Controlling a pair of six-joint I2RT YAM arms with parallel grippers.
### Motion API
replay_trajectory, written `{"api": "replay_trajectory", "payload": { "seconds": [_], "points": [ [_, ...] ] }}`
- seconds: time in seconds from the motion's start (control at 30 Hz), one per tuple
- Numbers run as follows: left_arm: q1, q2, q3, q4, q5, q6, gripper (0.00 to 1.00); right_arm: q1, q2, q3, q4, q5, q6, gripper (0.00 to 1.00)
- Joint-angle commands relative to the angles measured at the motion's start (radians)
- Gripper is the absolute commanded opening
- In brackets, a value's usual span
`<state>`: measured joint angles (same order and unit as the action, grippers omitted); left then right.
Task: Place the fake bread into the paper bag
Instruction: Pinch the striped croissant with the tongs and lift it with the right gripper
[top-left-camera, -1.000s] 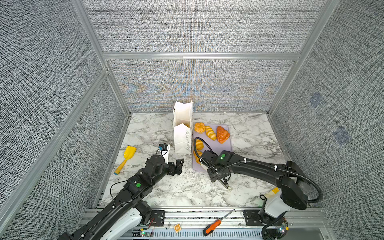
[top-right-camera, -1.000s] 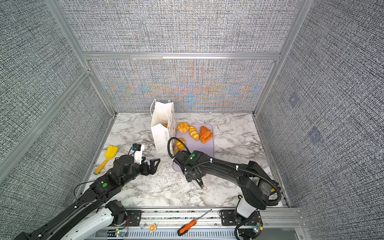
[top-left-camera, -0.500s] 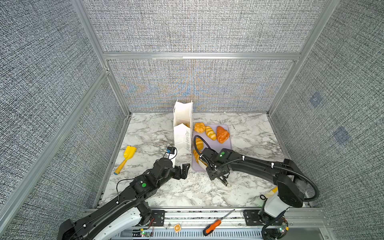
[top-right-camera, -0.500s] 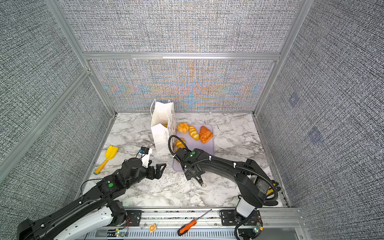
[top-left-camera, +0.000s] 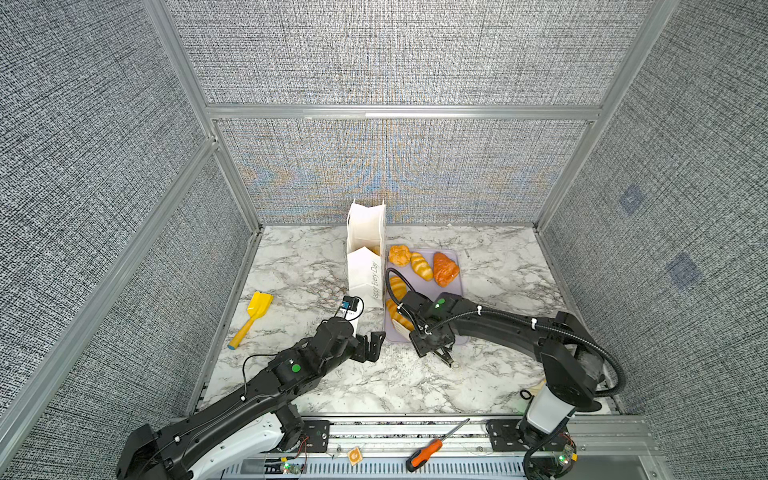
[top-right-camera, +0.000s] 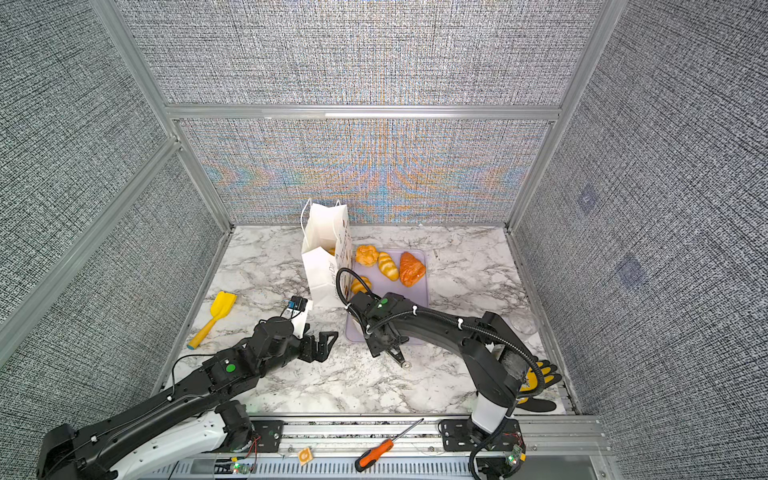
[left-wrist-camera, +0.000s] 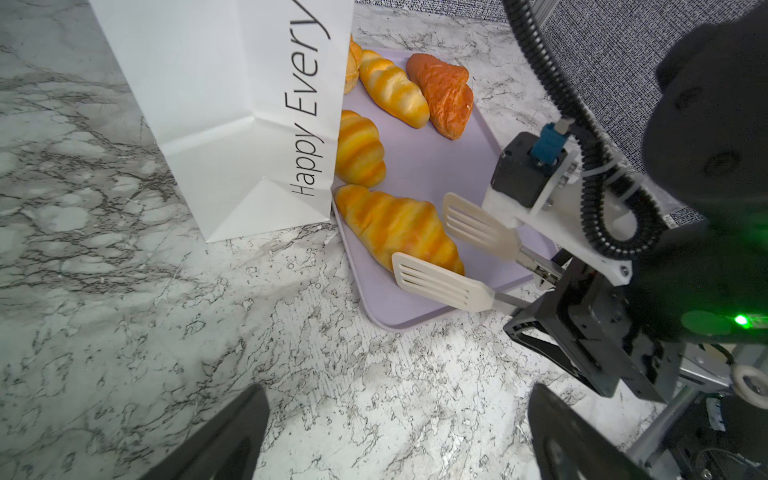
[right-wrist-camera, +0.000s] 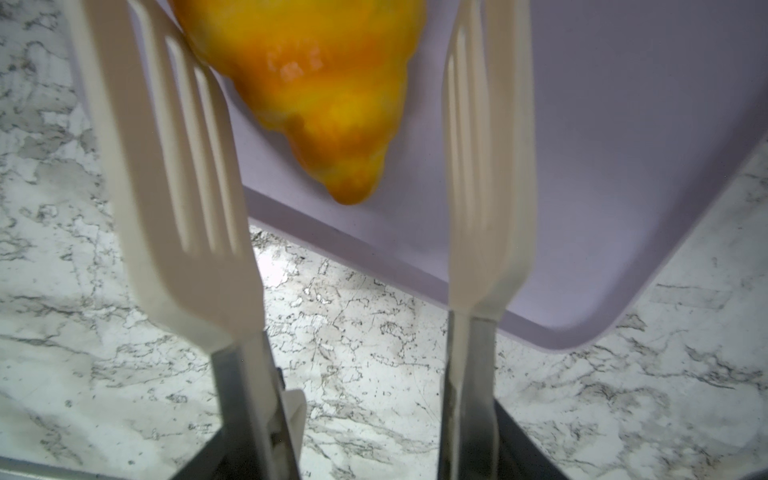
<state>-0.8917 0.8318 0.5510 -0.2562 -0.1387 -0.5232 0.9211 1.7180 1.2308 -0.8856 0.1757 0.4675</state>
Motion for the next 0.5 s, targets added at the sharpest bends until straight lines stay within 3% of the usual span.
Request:
{"api": "replay_trajectory", "payload": {
  "seconds": [0.0, 0.33, 0.47],
  "points": [
    [-0.003, 0.007, 0.001, 0.028, -0.001, 0.002, 0.99, -0.008, 0.009, 0.014, -0.003, 0.002, -0.014, 0.65],
    [-0.003, 0.053, 0.006, 0.038, 0.021, 0.009, 0.99, -0.037, 0.045, 0.050, -0.003, -0.002, -0.045, 0.64],
    [-0.003, 0.053, 0.007, 0.035, 0.005, 0.012, 0.99, -0.040, 0.059, 0.063, -0.018, -0.008, -0.056, 0.59]
  ]
}}
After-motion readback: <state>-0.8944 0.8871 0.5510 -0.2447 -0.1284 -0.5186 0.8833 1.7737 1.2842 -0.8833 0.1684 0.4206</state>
